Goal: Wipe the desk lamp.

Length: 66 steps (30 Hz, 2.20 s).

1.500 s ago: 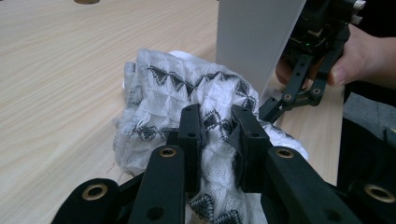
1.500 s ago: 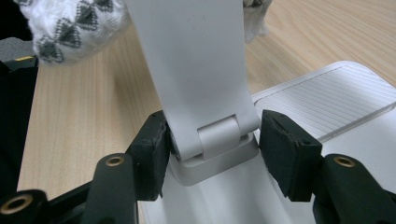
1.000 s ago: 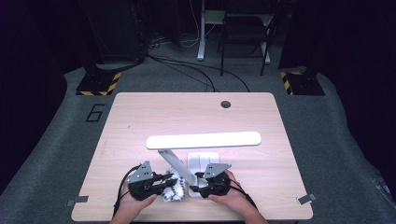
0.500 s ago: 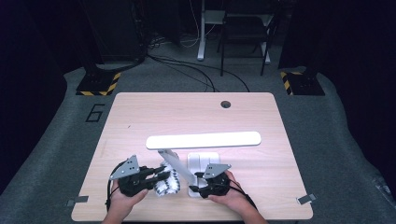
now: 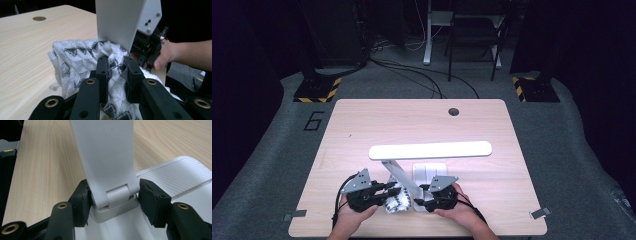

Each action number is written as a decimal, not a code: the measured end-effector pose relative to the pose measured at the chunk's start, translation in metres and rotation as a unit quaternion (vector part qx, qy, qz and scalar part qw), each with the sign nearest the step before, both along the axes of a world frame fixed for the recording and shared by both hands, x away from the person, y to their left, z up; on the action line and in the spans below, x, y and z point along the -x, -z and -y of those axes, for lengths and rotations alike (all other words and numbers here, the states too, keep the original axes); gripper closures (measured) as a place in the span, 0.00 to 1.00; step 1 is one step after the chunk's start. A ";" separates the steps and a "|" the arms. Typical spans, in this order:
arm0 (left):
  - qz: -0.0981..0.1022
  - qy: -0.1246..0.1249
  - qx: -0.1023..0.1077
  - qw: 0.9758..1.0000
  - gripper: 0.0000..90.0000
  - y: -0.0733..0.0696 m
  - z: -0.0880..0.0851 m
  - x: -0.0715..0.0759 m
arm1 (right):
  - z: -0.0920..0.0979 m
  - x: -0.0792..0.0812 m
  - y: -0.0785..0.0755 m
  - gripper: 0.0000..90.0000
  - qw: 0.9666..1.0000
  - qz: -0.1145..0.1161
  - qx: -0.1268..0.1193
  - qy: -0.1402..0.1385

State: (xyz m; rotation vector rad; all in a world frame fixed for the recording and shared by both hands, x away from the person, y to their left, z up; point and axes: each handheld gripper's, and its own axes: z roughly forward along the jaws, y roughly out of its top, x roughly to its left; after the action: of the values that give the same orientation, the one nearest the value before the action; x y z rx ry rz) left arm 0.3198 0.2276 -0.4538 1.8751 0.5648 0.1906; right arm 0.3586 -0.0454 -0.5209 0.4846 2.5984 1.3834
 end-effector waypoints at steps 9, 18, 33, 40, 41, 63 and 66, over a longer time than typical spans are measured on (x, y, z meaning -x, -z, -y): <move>-0.011 0.005 -0.029 1.000 0.85 0.014 0.010 -0.004 | -0.001 0.002 -0.001 0.49 1.000 -0.001 0.006 0.009; -0.012 0.008 -0.043 0.999 0.85 0.020 0.014 -0.005 | 0.010 0.007 -0.004 0.49 0.999 -0.009 0.023 0.023; -0.025 0.014 -0.059 0.998 0.85 0.030 0.022 -0.012 | 0.012 0.008 -0.004 0.59 1.000 -0.020 0.016 0.016; -0.031 0.015 -0.067 0.997 0.85 0.038 0.028 -0.013 | 0.013 0.010 -0.004 0.65 1.000 -0.019 0.012 0.015; -0.034 0.018 -0.071 0.997 0.85 0.039 0.029 -0.014 | 0.013 0.011 -0.004 0.65 1.000 -0.019 0.011 0.016; -0.050 0.015 -0.070 0.996 0.85 0.051 0.034 -0.022 | 0.005 0.019 -0.002 0.65 0.998 -0.020 0.004 0.059; -0.048 0.020 -0.070 0.996 0.85 0.048 0.033 -0.021 | 0.005 0.019 -0.002 0.65 0.998 -0.020 0.002 0.060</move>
State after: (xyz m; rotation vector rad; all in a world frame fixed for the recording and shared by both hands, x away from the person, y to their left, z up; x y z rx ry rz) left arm 0.3407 0.1947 -0.5018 2.0384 0.5916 0.1181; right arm 0.3400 -0.0501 -0.5186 0.6617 2.5560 1.3427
